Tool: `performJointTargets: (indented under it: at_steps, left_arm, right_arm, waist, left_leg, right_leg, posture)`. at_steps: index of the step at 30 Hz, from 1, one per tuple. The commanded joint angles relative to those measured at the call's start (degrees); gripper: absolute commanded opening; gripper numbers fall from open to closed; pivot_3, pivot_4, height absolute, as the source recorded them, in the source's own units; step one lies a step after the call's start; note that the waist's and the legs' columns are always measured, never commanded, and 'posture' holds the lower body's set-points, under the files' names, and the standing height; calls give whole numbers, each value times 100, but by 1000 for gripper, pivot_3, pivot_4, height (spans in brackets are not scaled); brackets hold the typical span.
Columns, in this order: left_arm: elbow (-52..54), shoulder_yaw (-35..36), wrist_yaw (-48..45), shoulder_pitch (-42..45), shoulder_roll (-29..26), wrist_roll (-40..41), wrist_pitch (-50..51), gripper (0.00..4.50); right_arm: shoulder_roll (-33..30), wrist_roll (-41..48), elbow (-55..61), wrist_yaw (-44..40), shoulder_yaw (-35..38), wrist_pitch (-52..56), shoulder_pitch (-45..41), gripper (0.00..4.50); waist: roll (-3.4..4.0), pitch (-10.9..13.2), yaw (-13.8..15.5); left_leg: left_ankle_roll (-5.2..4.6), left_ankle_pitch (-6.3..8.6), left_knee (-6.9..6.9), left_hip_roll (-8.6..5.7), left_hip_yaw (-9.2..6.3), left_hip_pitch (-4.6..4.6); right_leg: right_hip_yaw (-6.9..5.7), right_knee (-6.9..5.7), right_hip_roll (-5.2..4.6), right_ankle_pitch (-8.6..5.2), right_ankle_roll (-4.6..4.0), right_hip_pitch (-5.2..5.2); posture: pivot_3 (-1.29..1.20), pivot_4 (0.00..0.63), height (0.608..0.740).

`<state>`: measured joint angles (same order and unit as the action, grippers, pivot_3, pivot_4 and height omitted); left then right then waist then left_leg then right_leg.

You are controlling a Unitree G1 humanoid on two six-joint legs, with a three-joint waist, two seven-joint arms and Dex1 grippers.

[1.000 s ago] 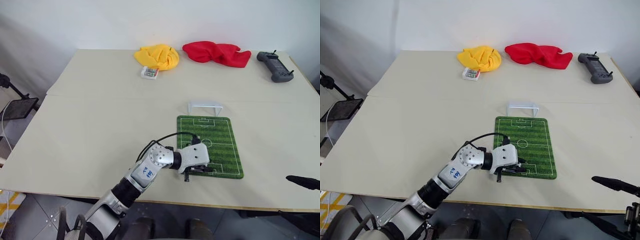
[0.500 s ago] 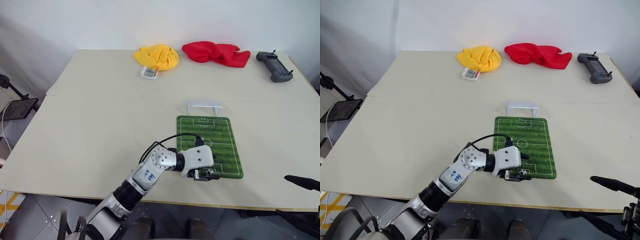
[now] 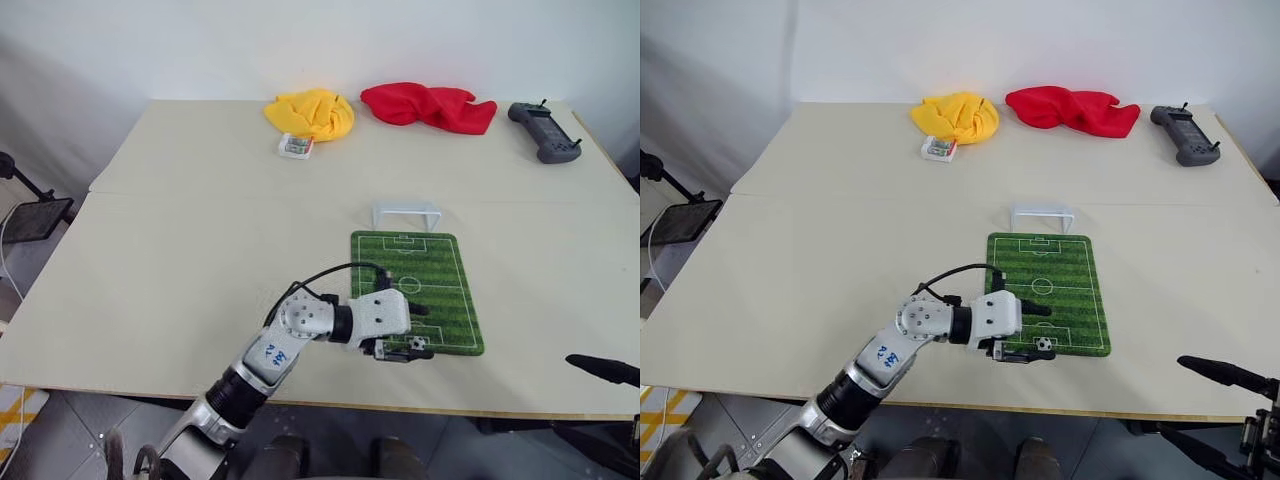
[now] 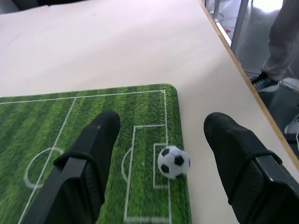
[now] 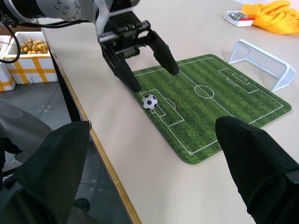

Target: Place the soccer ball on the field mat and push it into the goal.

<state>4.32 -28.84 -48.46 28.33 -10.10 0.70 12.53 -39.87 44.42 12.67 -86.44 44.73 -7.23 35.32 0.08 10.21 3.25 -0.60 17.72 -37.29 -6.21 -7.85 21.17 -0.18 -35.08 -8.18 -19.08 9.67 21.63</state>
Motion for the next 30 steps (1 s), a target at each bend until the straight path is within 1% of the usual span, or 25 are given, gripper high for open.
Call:
performJointTargets:
  at_steps: [1, 4, 6, 7, 9, 12, 18, 21, 25, 30]
  left_arm:
    - [390, 183, -318, -207, -292, 322, -7, 3187]
    - [565, 237, -429, -400, -473, 522, 190, 2474]
    - [715, 199, -440, -512, -535, 558, 255, 1848]
    - [795, 169, -469, -583, -575, 584, 322, 1608]
    - [944, 101, -527, -715, -641, 624, 420, 949]
    - [1053, -7, -527, -836, -630, 671, 561, 22]
    - [992, -440, -405, -858, -311, 603, 761, 22]
    - [761, -578, -114, -764, -17, 451, 854, 22]
    - [446, -606, 258, -584, 277, 229, 971, 22]
    - [201, -561, 410, -456, 321, 131, 967, 22]
  right_arm:
    - [100, 102, 66, -113, 75, 52, 177, 4500]
    - [120, 132, 74, -191, 119, 69, 330, 4500]
    - [107, 148, 39, -247, 174, 64, 400, 4500]
    - [93, 148, 10, -292, 200, 63, 442, 4500]
    - [73, 167, -30, -352, 249, 62, 505, 4500]
    - [45, 183, -88, -396, 288, 44, 512, 4500]
    - [-23, 174, -361, -441, 416, -118, 405, 4500]
    - [11, 156, -432, -488, 431, -213, 428, 4500]
    - [136, 136, -346, -443, 368, -293, 486, 4500]
    - [264, 113, -324, -430, 305, -376, 509, 4500]
  waist:
    - [3, -2, -2]
    - [9, -5, -7]
    - [9, -5, 0]
    - [8, -5, 2]
    - [9, -5, -1]
    - [10, -6, -5]
    - [9, -5, 2]
    - [8, -5, 6]
    - [-3, 2, 6]
    - [-5, 3, -2]
  left_leg:
    - [0, 0, 0, 0, 0, 0]
    - [0, 0, 6, 1, -1, -3]
    - [-2, 1, 3, -1, -1, -1]
    - [-4, 1, -1, -3, -1, 1]
    - [-6, 2, -1, -3, -1, 0]
    - [-6, 3, 2, -1, 0, -3]
    - [-8, 3, -1, -2, 8, -1]
    - [-9, 4, 1, -2, 9, -1]
    - [-10, 5, -2, -2, 14, -1]
    - [-13, 7, 1, -1, 17, -3]
  right_leg:
    - [0, 0, 0, 0, 0, 0]
    - [0, 0, 0, 0, 0, 0]
    - [1, 0, -2, 0, 0, 0]
    - [2, 1, -4, 0, 0, 0]
    - [3, 3, -5, 0, 0, -2]
    - [4, 4, -4, 0, 0, -2]
    - [10, 6, -4, 0, 0, -3]
    - [11, 8, -4, 0, 0, -2]
    - [12, 9, -4, 0, 0, -2]
    - [15, 9, -4, 1, 2, -1]
  posture:
    - [0, 150, 740]
    - [0, 150, 740]
    - [0, 150, 740]
    - [0, 150, 740]
    - [0, 150, 740]
    - [0, 150, 740]
    - [0, 150, 740]
    - [0, 150, 740]
    - [0, 150, 740]
    - [0, 150, 740]
